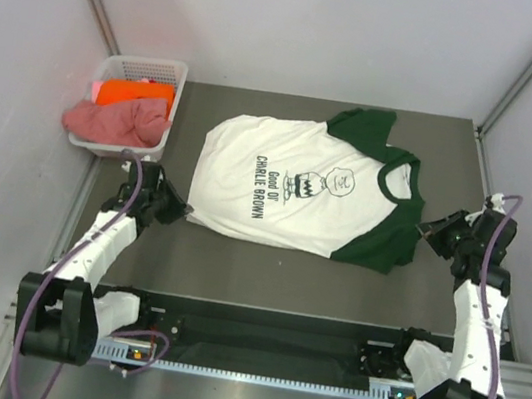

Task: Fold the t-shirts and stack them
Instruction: Fold the tshirt

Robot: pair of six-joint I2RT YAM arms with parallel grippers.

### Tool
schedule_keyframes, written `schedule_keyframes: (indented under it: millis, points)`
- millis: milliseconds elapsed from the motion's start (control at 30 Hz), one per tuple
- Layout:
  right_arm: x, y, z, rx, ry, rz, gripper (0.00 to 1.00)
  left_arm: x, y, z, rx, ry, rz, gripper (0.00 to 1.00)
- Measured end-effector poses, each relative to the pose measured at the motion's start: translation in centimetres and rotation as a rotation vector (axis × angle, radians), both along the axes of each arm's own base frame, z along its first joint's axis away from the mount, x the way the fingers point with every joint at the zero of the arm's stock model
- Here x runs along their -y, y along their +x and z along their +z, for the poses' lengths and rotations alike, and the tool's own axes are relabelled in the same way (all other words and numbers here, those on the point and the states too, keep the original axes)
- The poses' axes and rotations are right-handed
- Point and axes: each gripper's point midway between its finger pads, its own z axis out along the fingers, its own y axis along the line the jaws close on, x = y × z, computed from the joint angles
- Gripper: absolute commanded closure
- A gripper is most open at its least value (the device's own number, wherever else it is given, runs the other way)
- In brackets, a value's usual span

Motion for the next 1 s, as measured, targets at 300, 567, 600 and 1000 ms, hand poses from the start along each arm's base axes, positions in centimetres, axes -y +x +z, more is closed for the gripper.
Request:
schedule_keyframes:
  millis: [300,567,600,1000]
  points:
    - [0.5,4.6,2.4,0.000,-0.077,-0.006,1.00,-0.5,2.9,2.5,0.049,0.021,0.023,1.00]
    - [0.8,9.6,3.9,0.002,-0.111,-0.008,1.00,-0.9,5.0,1.3,0.018,0.025,0.065,1.00]
    - [0.7,10.1,3.8,-0.004,-0.112,-0.006,1.00,-0.9,5.3,0.9,0.007,0.022,0.069,1.00]
    - [1.1,15.6,3.2,-0.045,-0.145,-0.015,1.00,-0.5,10.2,-0.2,-0.023,0.006,0.073,1.00]
